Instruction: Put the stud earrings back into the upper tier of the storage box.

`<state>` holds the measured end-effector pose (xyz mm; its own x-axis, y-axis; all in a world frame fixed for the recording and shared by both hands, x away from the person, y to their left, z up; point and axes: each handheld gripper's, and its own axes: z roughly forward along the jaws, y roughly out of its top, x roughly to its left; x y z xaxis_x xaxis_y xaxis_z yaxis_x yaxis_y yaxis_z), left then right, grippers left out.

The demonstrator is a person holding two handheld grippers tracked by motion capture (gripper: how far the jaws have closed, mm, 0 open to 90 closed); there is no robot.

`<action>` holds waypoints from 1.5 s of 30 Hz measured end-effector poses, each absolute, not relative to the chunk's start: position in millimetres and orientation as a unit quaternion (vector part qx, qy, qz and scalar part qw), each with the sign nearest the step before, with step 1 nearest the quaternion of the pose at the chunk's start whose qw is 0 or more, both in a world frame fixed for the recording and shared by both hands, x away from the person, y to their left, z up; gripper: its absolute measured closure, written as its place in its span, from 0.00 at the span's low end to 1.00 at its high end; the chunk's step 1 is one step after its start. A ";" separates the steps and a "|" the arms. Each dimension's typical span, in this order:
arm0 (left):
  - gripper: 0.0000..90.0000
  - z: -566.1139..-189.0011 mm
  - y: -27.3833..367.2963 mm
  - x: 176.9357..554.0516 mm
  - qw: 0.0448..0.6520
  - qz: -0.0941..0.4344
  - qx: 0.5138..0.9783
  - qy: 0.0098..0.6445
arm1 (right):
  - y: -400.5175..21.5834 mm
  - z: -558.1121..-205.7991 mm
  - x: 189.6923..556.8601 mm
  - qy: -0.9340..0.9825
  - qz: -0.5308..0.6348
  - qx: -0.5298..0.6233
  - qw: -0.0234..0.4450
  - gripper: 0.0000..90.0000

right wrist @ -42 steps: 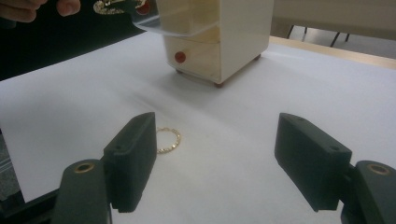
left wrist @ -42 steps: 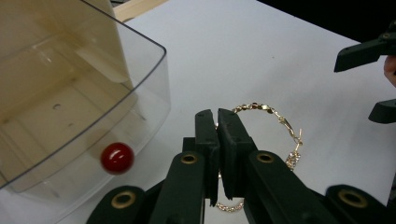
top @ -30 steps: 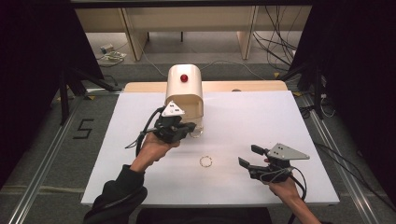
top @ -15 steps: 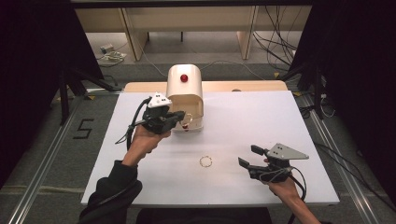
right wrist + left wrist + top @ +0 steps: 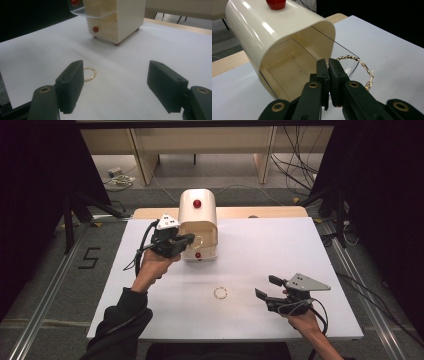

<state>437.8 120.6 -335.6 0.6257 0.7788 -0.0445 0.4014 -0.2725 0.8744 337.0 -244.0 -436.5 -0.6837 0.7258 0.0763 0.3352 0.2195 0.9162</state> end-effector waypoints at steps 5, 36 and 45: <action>0.96 -335.9 120.7 442.1 0.467 0.205 0.769 0.384 | -243.9 -436.6 337.1 0.758 0.517 0.350 0.188 0.34; 0.95 -347.4 117.9 462.5 0.452 0.219 0.763 0.408 | -243.9 -436.5 337.5 0.760 0.518 0.345 0.190 0.34; 0.85 -343.3 119.6 460.2 0.462 0.223 0.757 0.406 | -243.8 -436.6 337.5 0.760 0.518 0.344 0.190 0.34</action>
